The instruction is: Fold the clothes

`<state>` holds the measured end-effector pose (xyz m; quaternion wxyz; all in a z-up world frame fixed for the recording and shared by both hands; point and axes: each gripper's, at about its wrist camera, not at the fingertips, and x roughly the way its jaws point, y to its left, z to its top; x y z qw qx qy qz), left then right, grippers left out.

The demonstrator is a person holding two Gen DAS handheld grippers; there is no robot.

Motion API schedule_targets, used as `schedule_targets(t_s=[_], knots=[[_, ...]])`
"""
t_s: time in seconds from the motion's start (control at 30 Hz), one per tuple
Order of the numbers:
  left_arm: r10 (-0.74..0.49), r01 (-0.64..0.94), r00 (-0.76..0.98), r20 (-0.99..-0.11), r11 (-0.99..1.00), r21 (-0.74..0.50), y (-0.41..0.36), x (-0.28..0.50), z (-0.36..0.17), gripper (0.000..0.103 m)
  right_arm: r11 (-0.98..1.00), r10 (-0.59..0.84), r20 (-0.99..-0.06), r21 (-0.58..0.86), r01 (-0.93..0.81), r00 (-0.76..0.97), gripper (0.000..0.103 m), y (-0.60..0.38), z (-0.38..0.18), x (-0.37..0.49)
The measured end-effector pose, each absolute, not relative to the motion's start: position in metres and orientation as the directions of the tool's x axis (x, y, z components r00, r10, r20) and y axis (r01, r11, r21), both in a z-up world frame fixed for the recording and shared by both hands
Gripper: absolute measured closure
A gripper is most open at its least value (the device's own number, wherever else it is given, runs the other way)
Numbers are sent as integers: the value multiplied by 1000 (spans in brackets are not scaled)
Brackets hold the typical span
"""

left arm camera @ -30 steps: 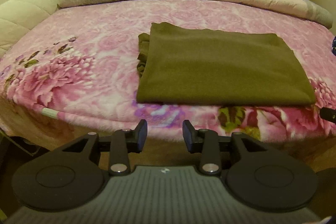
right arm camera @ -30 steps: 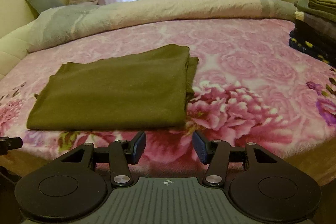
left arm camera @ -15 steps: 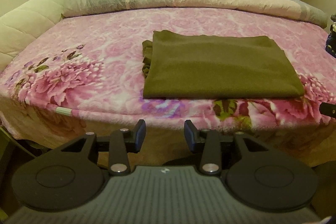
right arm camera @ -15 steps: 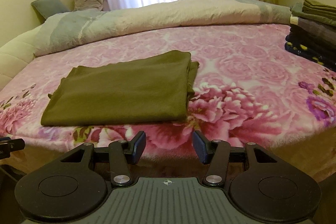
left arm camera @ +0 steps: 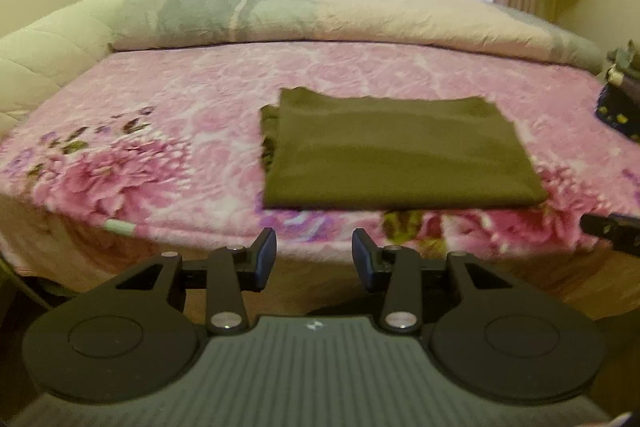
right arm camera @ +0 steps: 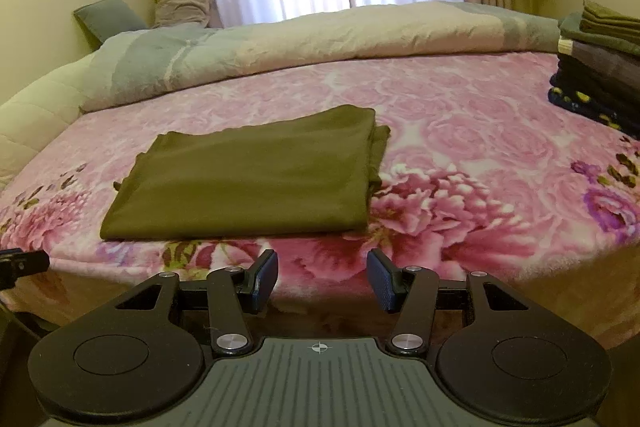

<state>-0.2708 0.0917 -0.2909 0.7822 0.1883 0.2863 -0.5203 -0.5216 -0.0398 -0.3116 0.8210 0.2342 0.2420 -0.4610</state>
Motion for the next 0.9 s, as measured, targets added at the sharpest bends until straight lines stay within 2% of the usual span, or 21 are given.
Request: schedule_targets(t_s=[0.13,0.27,0.3,0.33,0.37,0.4,0.5,0.67,0.73,0.77,0.9], knots=[[-723,935,243,-647,353,-44,72,-262,-290,66,420,-633,-633,203,885,446,50,-56,-315,-533],[-723,935,195,-663,341,-97,50,-245,-294,66,362,-586,-641,339,868,495,50,-88,-325,-546],[-722,933,188,-666,342,-108,45,-239,-295,66,350,-578,-634,376,858,514,48,-97,-327,-547],[-719,931,183,-670,346,-117,40,-232,-297,66,338,-569,-627,412,846,532,41,-106,-329,-548],[-716,928,179,-675,351,-125,34,-225,-298,66,324,-561,-618,447,834,550,25,-115,-331,-549],[-711,924,178,-680,359,-133,29,-217,-300,66,311,-553,-609,482,820,568,24,-124,-333,-551],[-704,910,166,-690,378,-168,15,-195,-305,66,266,-532,-578,580,770,619,25,-151,-339,-554],[-725,887,92,-683,371,-274,-11,-164,-311,69,203,-500,-579,645,737,644,25,-207,-356,-552],[-739,879,52,-672,353,-321,-22,-154,-314,70,188,-485,-584,658,729,651,30,-227,-365,-553],[-746,874,30,-665,342,-344,-28,-150,-316,72,178,-470,-593,661,729,653,41,-236,-370,-552],[-768,842,-43,-640,317,-437,-50,-132,-326,73,136,-419,-602,699,702,680,42,-266,-388,-552]])
